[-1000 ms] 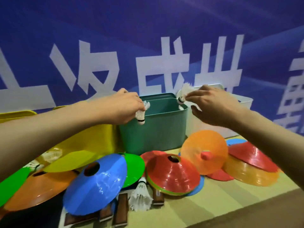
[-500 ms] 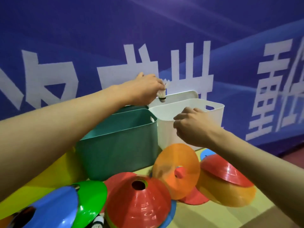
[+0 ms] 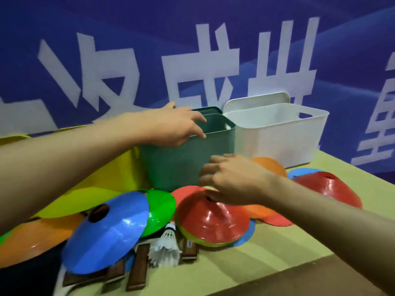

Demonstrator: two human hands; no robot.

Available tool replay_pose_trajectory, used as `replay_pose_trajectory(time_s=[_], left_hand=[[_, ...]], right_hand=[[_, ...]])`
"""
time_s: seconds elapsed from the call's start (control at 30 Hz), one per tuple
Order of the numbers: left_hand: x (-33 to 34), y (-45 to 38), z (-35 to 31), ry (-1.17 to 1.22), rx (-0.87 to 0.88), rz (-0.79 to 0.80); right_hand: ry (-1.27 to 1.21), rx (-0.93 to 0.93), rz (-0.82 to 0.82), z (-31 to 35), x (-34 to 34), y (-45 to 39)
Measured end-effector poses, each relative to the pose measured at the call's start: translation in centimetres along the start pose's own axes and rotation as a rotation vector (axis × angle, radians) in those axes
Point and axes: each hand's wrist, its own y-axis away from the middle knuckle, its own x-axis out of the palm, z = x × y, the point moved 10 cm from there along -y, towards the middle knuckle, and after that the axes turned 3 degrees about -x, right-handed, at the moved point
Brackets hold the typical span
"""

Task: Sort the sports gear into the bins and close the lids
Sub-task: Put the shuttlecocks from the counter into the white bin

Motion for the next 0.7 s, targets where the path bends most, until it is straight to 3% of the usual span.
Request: replay_pose_trajectory(time_s=[0.13,0.23,0.43,0.7], left_hand=[[2.7,8.5,2.7,-0.016,-0.044,0.045],[5.8,14.6,4.9,0.003,-0.111,0.121],[10.7,24.9,7.9,-0.006,-0.202,0.248],[15.3,31.4,13.0,-0.021,-0.403,0.256]], right_hand=[[-0.1,-0.213,0.03,8.4,0.7,-2.9],[-0.137,-0.222,0.111,11.6,1.1,-4.7],[0.015,-0.272,0.222,15.3,0.9,-5.4],[0.098,-0.27,0.03,13.9,-1.3,-5.9]])
